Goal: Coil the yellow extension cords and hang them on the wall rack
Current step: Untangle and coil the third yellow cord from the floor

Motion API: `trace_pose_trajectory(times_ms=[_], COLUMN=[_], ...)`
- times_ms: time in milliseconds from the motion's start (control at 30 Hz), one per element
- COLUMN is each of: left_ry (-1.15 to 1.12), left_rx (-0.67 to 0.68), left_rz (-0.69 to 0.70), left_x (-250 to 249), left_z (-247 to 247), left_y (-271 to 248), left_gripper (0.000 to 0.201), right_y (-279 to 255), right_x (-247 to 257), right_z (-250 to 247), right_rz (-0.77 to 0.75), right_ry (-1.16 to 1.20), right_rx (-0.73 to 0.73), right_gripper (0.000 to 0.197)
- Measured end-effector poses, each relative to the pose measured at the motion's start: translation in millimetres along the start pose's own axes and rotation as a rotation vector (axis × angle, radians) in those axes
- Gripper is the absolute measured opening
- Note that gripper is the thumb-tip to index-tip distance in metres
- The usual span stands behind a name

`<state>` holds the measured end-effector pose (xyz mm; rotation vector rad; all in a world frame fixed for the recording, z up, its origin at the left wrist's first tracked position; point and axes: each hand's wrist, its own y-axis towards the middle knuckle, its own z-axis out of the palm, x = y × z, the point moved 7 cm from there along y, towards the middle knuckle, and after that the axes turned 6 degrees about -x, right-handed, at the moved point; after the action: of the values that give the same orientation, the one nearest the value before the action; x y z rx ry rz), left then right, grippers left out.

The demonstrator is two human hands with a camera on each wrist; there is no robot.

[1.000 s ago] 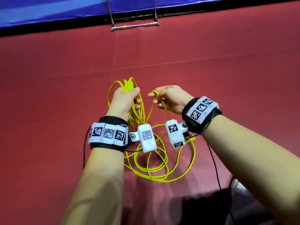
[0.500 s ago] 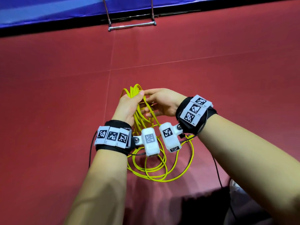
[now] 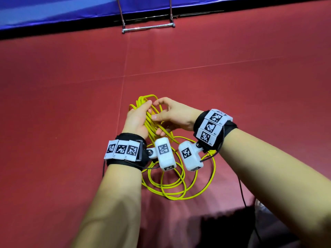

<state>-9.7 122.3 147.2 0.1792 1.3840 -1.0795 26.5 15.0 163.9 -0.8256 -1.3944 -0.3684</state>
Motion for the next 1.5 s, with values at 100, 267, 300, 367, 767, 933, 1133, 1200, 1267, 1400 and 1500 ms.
trace_pose_trajectory(times_ms=[100,267,300,367,767,933,1133,1200,1267,1400,1500], left_ry=[-0.064,-0.155,-0.157,-0.177,-0.300,-0.311,-0.206,-0.142,-0.053,0.153,0.240], left_rx=[-0.051,-0.108,-0.120,-0.143,-0.213,-0.267,-0.144,-0.051,0.049,0.206,0.313], left_rz=[0.014,0.059,0.069,0.079,0.142,0.203,0.165,0.112,0.058,0.024,0.008], left_x=[-9,-22,-23,-26,-50,-67,-73,-70,-65,-50,-36], left_z=[-11,-22,-23,-28,-53,-66,-60,-53,-41,-12,5], left_y=[8,9,7,4,8,10,13,15,12,-5,-16], left_gripper=[0.029,0.028,0.027,0.025,0.021,0.023,0.025,0.026,0.027,0.026,0.027], right_y=[-2,-6,-6,-3,9,9,11,12,14,14,12], right_x=[-14,-23,-23,-27,-72,-69,-53,-43,-29,4,19], right_z=[0,13,15,16,-54,-79,-85,-78,-70,-57,-55], right_rz=[0.049,-0.020,-0.023,-0.022,0.039,0.045,-0.093,-0.189,-0.295,-0.529,-0.636], right_ry=[-0.049,-0.116,-0.142,-0.267,-0.995,-1.139,-0.954,-0.743,-0.628,-0.571,-0.648], right_rx=[0.125,0.220,0.239,0.286,-0.041,-0.146,-0.336,-0.378,-0.388,-0.391,-0.404], right_gripper=[0.024,0.017,0.018,0.019,0.005,0.005,0.008,0.009,0.032,0.066,0.064])
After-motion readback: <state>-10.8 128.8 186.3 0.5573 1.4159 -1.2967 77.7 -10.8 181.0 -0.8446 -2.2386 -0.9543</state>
